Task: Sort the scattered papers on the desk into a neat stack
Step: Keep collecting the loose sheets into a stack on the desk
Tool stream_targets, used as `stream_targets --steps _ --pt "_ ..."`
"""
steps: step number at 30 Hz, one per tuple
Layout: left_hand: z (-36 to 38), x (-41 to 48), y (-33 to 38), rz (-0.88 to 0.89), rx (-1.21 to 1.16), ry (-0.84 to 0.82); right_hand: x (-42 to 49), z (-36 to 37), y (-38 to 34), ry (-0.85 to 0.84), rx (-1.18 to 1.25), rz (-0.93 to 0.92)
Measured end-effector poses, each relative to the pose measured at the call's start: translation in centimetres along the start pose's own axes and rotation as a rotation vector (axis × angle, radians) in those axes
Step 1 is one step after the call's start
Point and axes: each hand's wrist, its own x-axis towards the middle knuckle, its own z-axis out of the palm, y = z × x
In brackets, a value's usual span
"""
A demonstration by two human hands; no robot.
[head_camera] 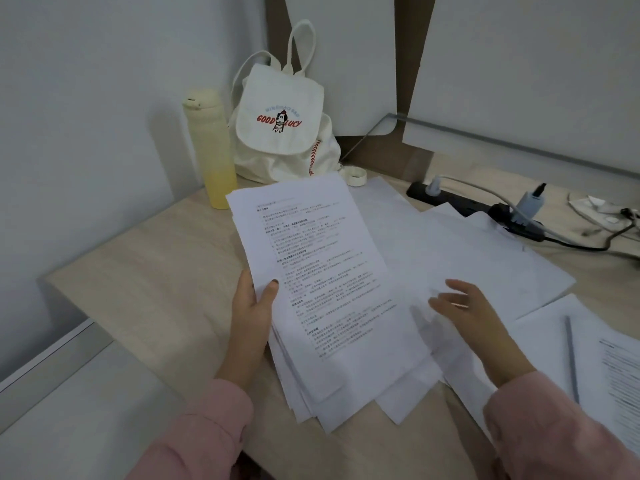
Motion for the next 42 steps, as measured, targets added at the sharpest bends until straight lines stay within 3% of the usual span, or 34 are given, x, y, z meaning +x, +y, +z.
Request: stream_targets --steps 5,9,15,18,23,31,36,42 --pt "1.3 -0.5 4.2 0.073 -0.178 -0.094 0.4 -1.1 -2.7 -0.092 -0.013 -0.191" --pt "2.9 -0.7 8.4 0.178 -0.204 -0.172 -0.4 -1.6 -5.9 -0.182 0.227 -0.291" --pt "4.5 -1.2 11.9 0.333 -0.183 -0.172 -1.8 -2.5 -7.1 -0.128 0.425 -0.472" --pt "4.3 -1.6 10.2 0.330 -0.096 -0.159 -2.1 -2.5 -5.5 -0.115 0.401 -0.447" --pt "4.5 -3.2 6.2 0.176 -0.047 -0.152 -2.9 -1.0 -2.6 -0.114 0.361 -0.339" --pt "4.9 -3.6 8.8 0.331 -0.077 -0.155 -3.9 -3.0 -4.2 -0.044 0.458 -0.484" --pt "4.7 -4.9 5.8 0.167 -0.012 -0.194 -3.9 -2.7 -1.6 -0.131 0.363 -0.276" --pt "7.1 -5.4 7.4 0.140 0.061 -0.223 -4.7 -5.3 -1.5 -0.052 0.299 -0.243"
